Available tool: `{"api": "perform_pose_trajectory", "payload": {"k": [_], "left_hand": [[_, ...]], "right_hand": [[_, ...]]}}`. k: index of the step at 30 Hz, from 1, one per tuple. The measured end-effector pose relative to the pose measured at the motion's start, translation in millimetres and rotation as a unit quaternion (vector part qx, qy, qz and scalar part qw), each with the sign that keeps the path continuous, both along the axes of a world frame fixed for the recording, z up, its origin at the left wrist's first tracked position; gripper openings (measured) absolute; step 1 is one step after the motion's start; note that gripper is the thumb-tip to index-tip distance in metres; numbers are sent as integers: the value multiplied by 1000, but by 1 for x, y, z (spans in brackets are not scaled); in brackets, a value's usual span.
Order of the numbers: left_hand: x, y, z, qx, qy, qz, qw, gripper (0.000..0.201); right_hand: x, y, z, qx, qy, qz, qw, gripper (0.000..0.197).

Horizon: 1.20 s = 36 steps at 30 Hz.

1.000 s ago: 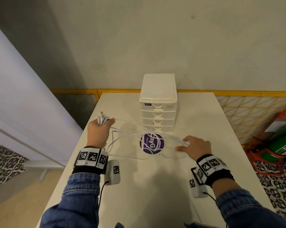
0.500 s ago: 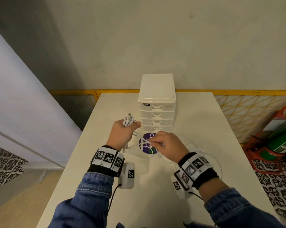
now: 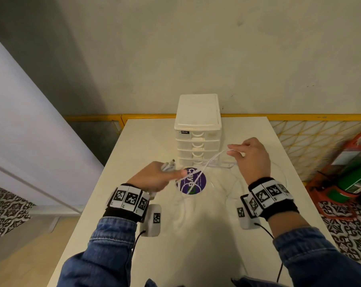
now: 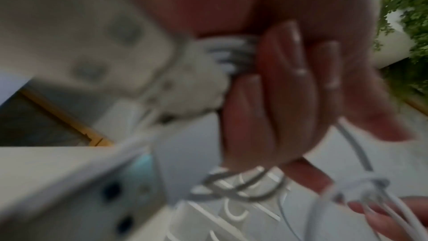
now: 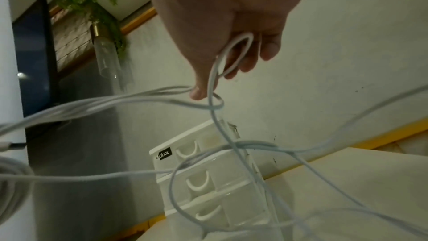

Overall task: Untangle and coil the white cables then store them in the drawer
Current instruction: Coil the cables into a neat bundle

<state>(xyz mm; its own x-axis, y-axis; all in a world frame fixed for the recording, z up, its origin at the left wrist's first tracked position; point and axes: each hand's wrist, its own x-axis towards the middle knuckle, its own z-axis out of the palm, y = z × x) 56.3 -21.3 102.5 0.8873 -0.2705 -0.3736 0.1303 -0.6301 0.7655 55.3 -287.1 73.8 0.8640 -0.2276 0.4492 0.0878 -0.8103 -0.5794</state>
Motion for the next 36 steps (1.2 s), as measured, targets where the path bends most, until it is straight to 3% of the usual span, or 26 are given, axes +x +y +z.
{"api": "perform_pose_trajectory", "payload": {"k": [3, 5, 7, 9, 10, 12, 14, 16, 17, 20, 23, 26, 28, 32, 34, 36], "left_hand": [[-4, -9, -4, -13, 39, -44, 998, 40], [-4, -13, -6, -34, 34, -15, 999, 37], [-3, -15, -8, -77, 20, 33, 996, 35], [-2, -17, -9, -118, 12, 70, 990, 33], [-2, -18, -9, -133, 10, 81, 988, 32], [-2, -22, -8, -163, 13, 94, 982, 33], [-3, -26, -8, -183, 22, 91, 979, 35], [-6, -30, -8, -190, 30, 82, 978, 31], [-7, -30, -7, -191, 33, 82, 978, 28], [-6, -18, -4, -176, 27, 93, 980, 24], [-3, 5, 1, -145, 15, 90, 985, 19], [2, 27, 7, -170, -31, 143, 975, 17], [8, 40, 12, -216, -75, 230, 946, 14], [16, 47, 19, -273, -118, 319, 900, 18], [17, 42, 17, -277, -121, 325, 896, 20], [18, 36, 13, -270, -121, 318, 901, 19]], "right_hand": [[-1, 3, -5, 3, 24, -30, 999, 34], [-3, 9, -6, -44, -25, -11, 999, 41], [-9, 17, -1, -72, -107, 5, 992, 36], [-15, 28, 4, -53, -124, 56, 989, 23], [-18, 35, 6, -34, -66, 97, 992, 38], [-26, 52, 5, 2, 130, 174, 976, 64], [-30, 69, -3, 74, 242, 222, 942, 54], [-30, 79, -12, 114, 243, 242, 932, 25], [-28, 80, -16, 102, 234, 241, 936, 22], [-19, 62, -28, 49, 220, 187, 956, 31], [-11, 19, -35, 22, 213, 60, 975, 31], [-12, -28, -49, -32, 266, -67, 961, 34], [-18, -48, -65, -50, 321, -117, 938, 36], [-32, -57, -93, -70, 416, -142, 895, 32], [-31, -54, -90, -70, 437, -131, 887, 31], [-26, -49, -79, -37, 430, -112, 895, 43]]}}
